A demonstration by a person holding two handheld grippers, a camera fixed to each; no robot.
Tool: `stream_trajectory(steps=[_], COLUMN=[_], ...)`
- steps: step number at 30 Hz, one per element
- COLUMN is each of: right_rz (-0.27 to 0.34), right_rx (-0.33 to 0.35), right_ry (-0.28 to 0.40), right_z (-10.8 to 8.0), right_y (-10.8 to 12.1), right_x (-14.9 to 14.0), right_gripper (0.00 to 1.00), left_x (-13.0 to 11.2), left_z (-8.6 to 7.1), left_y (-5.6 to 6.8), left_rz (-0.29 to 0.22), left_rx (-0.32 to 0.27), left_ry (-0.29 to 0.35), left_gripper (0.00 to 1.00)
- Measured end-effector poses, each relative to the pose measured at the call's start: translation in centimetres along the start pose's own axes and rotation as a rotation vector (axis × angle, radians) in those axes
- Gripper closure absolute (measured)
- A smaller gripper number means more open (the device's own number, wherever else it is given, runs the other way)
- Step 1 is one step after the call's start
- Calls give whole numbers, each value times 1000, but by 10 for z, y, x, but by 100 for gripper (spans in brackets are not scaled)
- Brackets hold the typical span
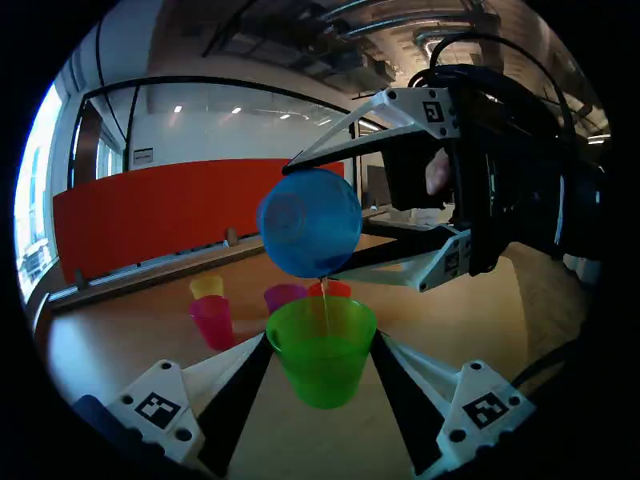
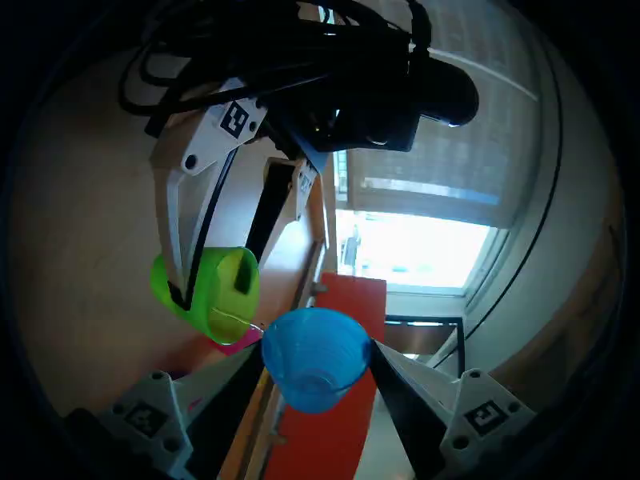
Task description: Pour water
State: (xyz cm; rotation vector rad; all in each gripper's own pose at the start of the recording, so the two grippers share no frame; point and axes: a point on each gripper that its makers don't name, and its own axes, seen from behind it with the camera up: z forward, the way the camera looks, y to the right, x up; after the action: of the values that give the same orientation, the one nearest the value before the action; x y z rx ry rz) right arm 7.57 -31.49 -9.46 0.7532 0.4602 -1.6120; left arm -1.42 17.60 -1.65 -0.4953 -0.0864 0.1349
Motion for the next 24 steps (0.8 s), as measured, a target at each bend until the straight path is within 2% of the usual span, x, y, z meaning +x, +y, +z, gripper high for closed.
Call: stream_trajectory(steps=[24], right_rz=[0], right_rx=[-10], right_ry=[5], right_z=[9], right_y=[8], right_x=[-14], right_gripper=[6], left_x=[2], left_z=[1], left_y=[3], left_rz=[4], left_rx=[-4], left_ry=[1], left_gripper=[14])
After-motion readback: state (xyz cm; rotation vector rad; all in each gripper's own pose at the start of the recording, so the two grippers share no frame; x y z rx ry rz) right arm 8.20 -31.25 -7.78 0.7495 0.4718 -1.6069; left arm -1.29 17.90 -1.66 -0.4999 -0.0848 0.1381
